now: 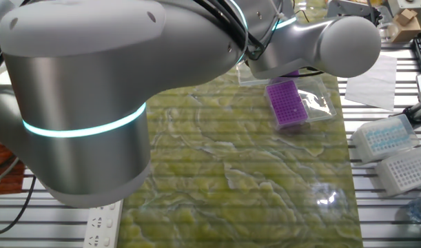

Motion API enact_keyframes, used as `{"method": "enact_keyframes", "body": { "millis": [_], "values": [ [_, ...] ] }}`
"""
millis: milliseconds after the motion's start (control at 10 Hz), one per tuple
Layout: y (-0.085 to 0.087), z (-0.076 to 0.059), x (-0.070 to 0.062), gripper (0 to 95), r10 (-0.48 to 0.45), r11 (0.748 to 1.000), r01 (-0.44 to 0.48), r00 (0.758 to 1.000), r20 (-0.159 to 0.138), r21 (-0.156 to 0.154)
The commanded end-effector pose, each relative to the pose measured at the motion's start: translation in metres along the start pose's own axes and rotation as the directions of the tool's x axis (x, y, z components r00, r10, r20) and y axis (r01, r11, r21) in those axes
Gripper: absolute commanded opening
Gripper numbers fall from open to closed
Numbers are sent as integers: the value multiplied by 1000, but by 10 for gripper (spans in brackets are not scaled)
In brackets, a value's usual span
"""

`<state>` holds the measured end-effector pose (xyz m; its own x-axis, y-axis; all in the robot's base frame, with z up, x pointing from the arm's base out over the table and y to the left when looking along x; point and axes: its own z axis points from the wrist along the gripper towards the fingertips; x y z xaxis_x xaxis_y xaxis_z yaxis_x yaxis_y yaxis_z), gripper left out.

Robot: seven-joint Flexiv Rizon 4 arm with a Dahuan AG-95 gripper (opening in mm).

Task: Transfer all small pipette tips from one holder to another

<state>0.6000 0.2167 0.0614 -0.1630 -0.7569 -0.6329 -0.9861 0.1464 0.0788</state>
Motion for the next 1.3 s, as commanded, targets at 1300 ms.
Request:
{"method": "enact_keyframes", "body": {
  "millis": [1300],
  "values": [
    [-5, -5, -2, 0, 4, 1000, -4, 1000, 27, 0]
  ]
}}
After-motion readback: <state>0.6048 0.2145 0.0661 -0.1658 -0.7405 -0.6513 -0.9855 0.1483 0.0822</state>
